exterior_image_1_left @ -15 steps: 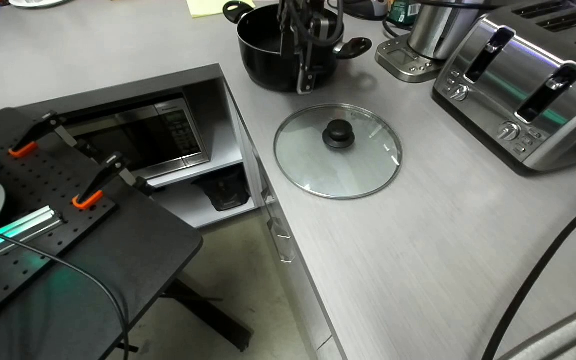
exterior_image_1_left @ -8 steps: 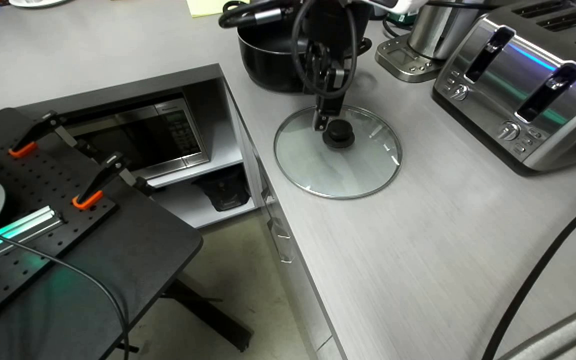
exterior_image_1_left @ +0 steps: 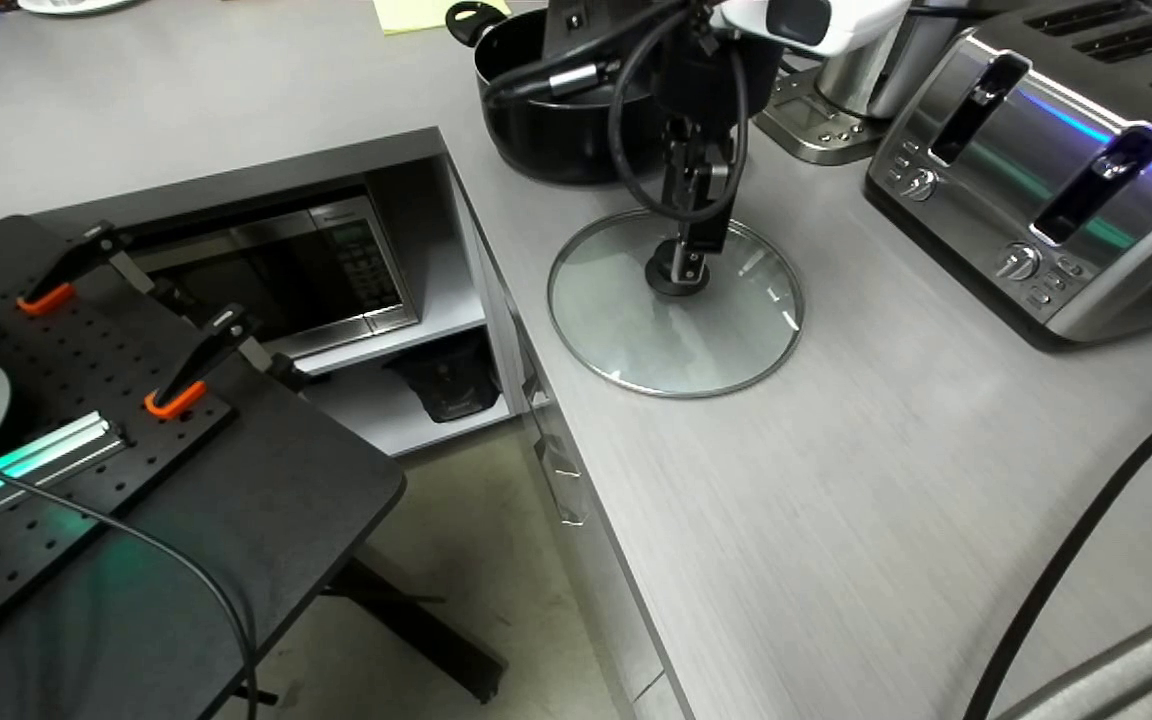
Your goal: Put the glass lid on the black pot.
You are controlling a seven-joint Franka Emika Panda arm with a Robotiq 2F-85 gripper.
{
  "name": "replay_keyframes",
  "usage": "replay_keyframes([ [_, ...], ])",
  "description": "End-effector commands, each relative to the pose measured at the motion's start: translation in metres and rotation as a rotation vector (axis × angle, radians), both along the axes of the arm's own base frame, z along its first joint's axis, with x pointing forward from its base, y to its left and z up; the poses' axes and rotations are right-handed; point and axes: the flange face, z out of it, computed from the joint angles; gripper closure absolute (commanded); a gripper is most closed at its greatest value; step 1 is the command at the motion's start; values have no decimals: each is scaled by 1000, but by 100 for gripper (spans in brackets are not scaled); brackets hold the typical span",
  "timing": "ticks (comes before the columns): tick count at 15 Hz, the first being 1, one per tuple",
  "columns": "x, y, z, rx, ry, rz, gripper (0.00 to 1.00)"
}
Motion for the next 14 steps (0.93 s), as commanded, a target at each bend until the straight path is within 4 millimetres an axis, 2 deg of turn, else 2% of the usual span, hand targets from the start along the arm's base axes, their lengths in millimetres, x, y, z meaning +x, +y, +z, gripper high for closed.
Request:
replay_keyframes([
  [1, 14, 2, -10, -33, -17, -9, 0],
  [7, 30, 18, -31, -42, -26, 26, 0],
  [14, 34, 18, -43, -56, -27, 35, 0],
])
